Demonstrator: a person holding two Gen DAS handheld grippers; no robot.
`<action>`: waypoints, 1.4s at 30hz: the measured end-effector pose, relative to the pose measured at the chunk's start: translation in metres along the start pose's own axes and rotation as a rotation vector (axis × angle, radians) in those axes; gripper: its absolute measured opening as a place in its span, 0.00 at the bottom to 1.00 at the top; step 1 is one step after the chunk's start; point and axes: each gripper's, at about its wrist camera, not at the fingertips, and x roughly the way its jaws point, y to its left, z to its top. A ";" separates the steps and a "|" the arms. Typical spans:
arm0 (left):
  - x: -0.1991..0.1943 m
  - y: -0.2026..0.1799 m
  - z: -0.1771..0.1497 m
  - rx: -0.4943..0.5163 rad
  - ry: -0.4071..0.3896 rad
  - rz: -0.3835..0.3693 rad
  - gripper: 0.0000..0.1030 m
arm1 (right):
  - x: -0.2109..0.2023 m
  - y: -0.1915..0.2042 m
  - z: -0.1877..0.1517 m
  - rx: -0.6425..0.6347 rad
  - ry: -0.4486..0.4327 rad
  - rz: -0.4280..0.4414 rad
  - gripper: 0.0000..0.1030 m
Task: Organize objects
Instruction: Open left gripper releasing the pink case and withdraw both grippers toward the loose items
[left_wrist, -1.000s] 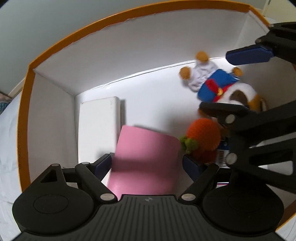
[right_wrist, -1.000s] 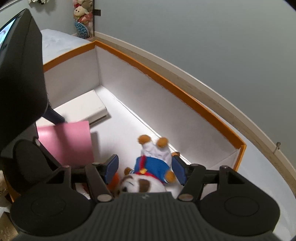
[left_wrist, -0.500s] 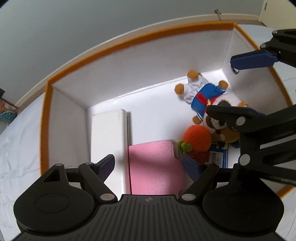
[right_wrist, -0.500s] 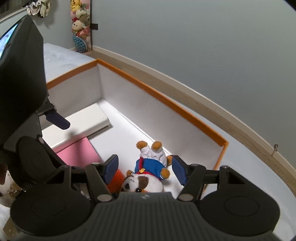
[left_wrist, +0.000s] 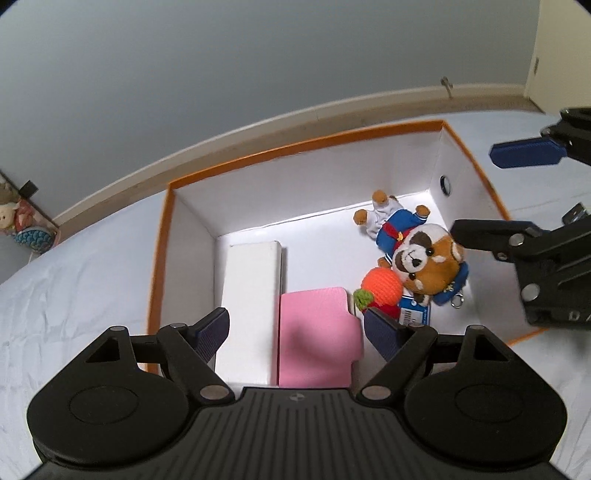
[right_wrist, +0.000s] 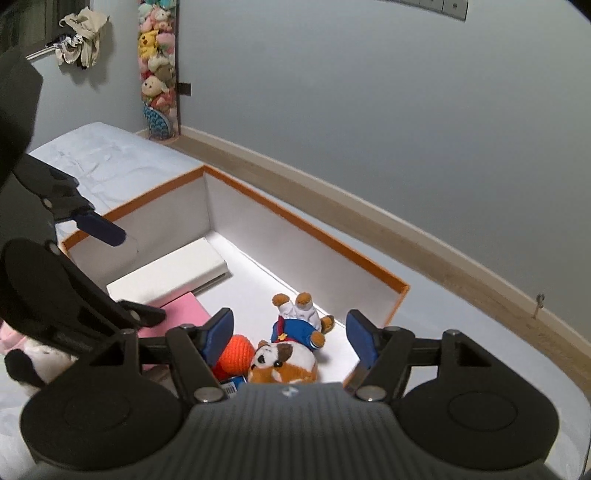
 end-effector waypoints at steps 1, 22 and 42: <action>-0.009 0.001 -0.004 -0.008 -0.008 0.000 0.94 | -0.005 -0.001 -0.002 0.006 -0.006 0.004 0.67; -0.064 0.012 -0.109 -0.153 -0.081 -0.020 0.94 | -0.075 0.030 -0.086 0.087 -0.005 0.094 0.70; -0.040 0.022 -0.261 -0.465 -0.082 -0.122 0.91 | -0.042 0.087 -0.171 0.143 0.125 0.188 0.70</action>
